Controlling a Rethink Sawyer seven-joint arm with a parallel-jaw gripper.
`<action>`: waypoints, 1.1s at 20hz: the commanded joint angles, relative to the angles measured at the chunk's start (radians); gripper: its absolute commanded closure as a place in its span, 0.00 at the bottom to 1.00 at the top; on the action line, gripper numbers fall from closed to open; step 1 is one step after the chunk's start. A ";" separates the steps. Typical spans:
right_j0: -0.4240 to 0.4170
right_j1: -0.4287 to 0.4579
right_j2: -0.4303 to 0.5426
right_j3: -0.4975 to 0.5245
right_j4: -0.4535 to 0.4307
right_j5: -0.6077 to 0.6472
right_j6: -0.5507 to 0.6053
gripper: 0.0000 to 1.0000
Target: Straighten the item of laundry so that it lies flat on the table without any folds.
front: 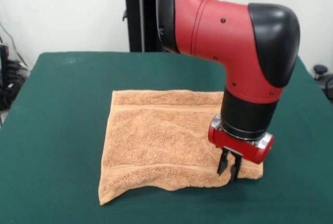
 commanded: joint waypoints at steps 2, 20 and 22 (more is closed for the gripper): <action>-0.023 -0.051 0.070 0.070 0.015 0.018 0.209 1.00; -0.015 -0.038 0.053 0.049 0.000 0.047 0.216 1.00; -0.015 -0.036 0.053 0.047 0.001 0.045 0.218 1.00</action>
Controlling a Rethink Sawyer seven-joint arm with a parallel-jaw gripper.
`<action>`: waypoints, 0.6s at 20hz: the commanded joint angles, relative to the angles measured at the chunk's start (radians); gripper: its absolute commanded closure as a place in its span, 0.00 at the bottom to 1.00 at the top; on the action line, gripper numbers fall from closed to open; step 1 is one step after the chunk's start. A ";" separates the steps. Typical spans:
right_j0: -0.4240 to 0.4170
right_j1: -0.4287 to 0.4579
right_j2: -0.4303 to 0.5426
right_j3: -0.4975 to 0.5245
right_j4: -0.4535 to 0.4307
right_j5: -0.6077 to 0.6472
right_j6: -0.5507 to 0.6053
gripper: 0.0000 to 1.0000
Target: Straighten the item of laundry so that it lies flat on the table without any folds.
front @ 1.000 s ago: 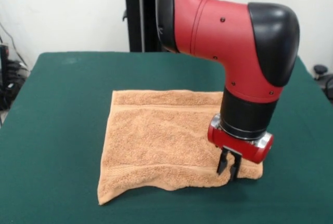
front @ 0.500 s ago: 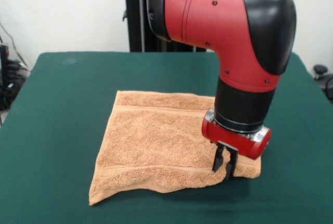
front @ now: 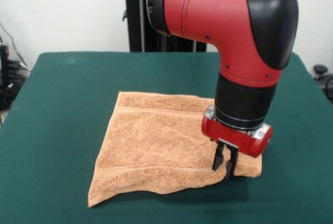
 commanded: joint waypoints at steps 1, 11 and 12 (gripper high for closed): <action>0.004 0.018 0.062 0.046 0.003 0.043 0.219 1.00; 0.010 0.019 0.049 0.038 -0.012 0.037 0.206 0.00; 0.010 0.020 0.047 0.036 -0.013 0.041 0.205 0.00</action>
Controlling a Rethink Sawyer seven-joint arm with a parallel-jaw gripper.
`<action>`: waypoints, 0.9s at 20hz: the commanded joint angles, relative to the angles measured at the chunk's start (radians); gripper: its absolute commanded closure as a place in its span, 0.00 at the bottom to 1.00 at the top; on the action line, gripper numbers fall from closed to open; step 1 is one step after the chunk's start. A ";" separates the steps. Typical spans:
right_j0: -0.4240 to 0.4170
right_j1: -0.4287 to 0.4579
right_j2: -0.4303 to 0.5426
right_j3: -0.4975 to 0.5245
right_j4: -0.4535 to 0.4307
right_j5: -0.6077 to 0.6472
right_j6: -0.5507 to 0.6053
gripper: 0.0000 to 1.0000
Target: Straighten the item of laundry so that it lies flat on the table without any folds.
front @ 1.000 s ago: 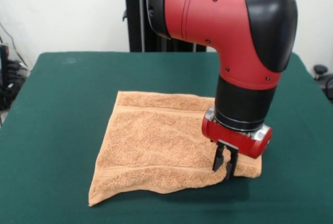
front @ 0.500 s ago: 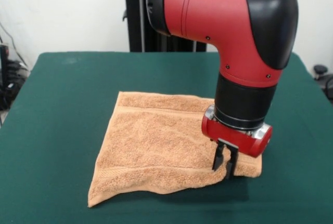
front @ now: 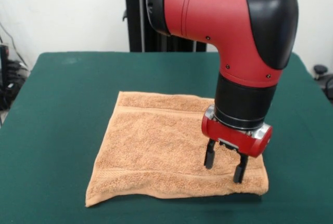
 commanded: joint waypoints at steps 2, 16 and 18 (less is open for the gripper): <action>0.009 0.017 0.052 0.042 -0.007 0.049 0.213 0.00; -0.022 -0.080 0.081 0.088 -0.007 0.085 0.158 0.00; -0.040 -0.135 0.093 0.118 -0.007 0.118 0.128 0.00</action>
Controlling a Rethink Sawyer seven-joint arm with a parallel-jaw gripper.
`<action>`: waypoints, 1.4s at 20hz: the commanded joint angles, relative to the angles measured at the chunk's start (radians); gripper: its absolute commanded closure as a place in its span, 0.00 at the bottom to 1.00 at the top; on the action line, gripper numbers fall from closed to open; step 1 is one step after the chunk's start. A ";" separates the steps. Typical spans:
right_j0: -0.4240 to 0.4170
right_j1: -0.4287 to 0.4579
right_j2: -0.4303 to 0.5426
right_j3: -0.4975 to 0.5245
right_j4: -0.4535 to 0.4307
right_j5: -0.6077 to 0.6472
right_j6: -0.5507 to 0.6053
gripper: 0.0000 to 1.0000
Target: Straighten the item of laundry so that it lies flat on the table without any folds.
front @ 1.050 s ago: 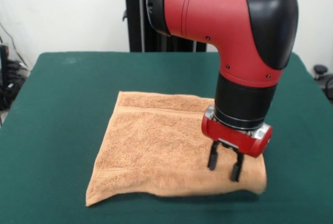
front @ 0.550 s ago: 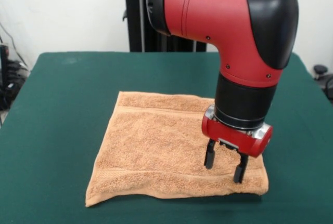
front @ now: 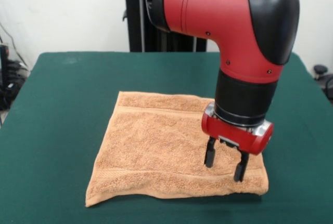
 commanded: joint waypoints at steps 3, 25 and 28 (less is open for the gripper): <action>-0.058 -0.157 0.111 0.159 -0.020 0.135 0.081 0.00; -0.059 -0.060 0.138 0.242 -0.069 -0.016 0.076 0.00; -0.074 -0.105 0.158 0.326 -0.085 -0.041 0.042 0.00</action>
